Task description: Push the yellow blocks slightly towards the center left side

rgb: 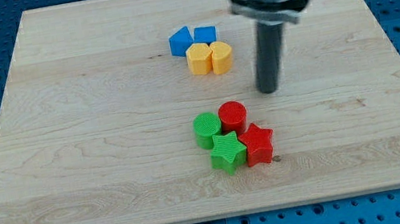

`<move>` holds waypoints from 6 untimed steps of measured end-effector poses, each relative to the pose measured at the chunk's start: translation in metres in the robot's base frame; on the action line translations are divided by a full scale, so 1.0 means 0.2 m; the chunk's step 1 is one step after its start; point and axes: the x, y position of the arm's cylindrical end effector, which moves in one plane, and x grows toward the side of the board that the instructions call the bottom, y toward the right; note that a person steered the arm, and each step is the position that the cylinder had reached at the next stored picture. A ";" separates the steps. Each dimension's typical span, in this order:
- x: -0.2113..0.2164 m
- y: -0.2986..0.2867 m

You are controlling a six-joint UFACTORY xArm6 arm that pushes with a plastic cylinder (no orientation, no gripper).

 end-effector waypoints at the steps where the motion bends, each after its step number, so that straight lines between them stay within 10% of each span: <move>1: -0.15 0.15; 6: -0.28 -0.74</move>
